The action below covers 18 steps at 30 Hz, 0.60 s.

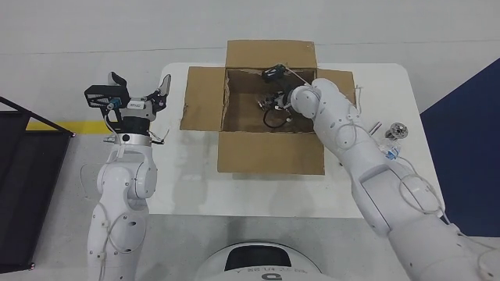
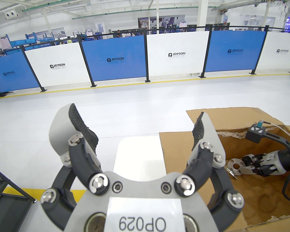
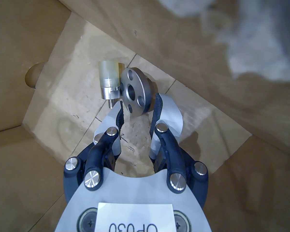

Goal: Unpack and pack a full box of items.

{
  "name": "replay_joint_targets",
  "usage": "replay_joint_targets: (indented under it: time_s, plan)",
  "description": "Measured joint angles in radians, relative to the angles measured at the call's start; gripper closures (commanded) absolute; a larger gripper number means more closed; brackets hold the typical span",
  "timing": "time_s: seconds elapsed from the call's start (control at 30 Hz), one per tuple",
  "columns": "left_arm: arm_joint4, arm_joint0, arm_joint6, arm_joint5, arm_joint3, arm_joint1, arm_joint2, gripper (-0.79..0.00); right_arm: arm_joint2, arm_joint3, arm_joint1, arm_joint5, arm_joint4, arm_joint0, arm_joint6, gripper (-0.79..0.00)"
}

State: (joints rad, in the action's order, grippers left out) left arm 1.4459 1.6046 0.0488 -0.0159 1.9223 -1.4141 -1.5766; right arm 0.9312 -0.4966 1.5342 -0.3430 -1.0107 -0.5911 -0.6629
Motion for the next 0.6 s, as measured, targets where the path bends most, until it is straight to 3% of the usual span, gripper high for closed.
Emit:
replay_joint_targets:
  time_s: [0.13, 0.27, 0.6]
  plan:
    - [0.0, 0.0, 0.0, 0.0, 0.0, 0.0, 0.0, -0.785, -0.012, 0.012, 0.011, -0.005, 0.009, 0.011, -0.006, -0.225]
    - [0.0, 0.0, 0.0, 0.0, 0.0, 0.0, 0.0, -0.785, -0.027, 0.029, 0.022, -0.003, 0.013, 0.022, -0.014, 0.0]
    - [0.0, 0.0, 0.0, 0.0, 0.0, 0.0, 0.0, -0.785, -0.046, 0.046, 0.035, 0.003, 0.009, 0.029, -0.001, 0.0]
